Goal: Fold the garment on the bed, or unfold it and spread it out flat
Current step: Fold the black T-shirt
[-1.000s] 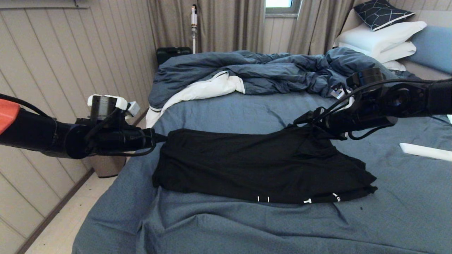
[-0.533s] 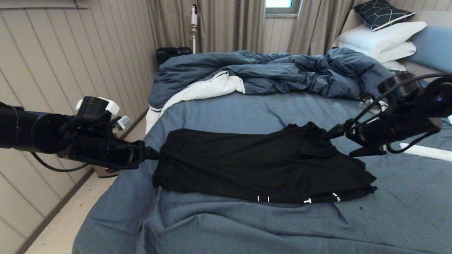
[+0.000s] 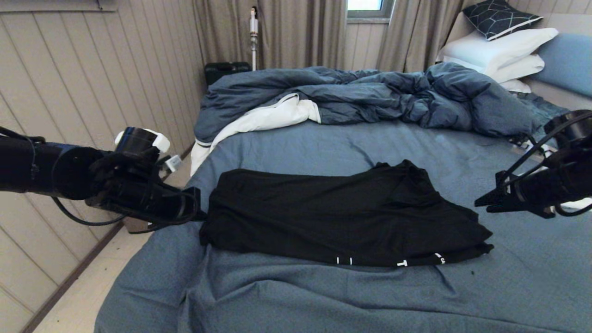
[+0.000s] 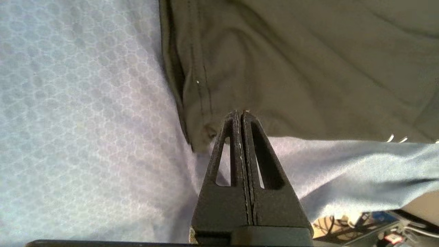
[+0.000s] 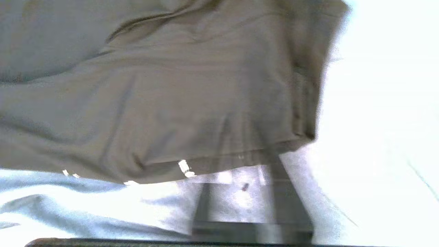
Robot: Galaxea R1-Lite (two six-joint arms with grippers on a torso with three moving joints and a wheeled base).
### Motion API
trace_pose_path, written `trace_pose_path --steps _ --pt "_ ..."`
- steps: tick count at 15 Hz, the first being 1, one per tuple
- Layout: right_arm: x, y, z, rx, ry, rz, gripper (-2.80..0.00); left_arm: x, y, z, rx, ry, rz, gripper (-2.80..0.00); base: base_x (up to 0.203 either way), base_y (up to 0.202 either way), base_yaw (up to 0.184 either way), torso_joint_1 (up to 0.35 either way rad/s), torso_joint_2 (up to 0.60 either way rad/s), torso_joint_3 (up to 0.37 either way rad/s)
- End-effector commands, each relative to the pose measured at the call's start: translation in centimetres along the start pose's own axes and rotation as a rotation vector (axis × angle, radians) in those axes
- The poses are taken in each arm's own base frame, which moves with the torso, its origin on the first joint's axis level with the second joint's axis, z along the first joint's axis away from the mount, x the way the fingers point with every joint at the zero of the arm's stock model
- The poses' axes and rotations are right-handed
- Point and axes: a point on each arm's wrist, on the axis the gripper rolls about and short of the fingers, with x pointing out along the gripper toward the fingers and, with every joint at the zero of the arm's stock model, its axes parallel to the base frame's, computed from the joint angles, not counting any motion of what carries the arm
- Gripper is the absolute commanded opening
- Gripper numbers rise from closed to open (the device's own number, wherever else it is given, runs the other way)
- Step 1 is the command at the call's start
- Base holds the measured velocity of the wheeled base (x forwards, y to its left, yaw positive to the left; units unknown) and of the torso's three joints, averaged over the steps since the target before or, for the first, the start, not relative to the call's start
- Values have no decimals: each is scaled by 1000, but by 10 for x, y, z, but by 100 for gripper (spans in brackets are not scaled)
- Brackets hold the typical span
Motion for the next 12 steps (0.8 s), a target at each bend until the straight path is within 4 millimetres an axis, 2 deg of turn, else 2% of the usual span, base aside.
trace_pose_path --steps 1,4,5,6,9,12 --pt "3 -5 -1 14 12 -8 -280 11 0 -1 -4 30 3 -280 0 0 0 0 0 0" --pt "11 -20 -1 9 39 -32 -280 22 1 -3 -12 74 16 -280 0 0 0 0 0 0" --pt "12 -28 -3 9 47 -43 -280 25 1 -4 -14 84 19 0 0 0 0 0 0 0" --pt "12 -31 -4 -15 52 -48 0 26 2 -5 -10 88 23 0 0 0 0 0 0 0" --pt "6 -41 -12 -87 113 -59 0 29 1 -5 -9 91 19 0 0 0 0 0 0 0" --pt "21 -45 -14 -88 164 -52 0 47 6 -5 -15 117 36 0 0 0 0 0 0 0"
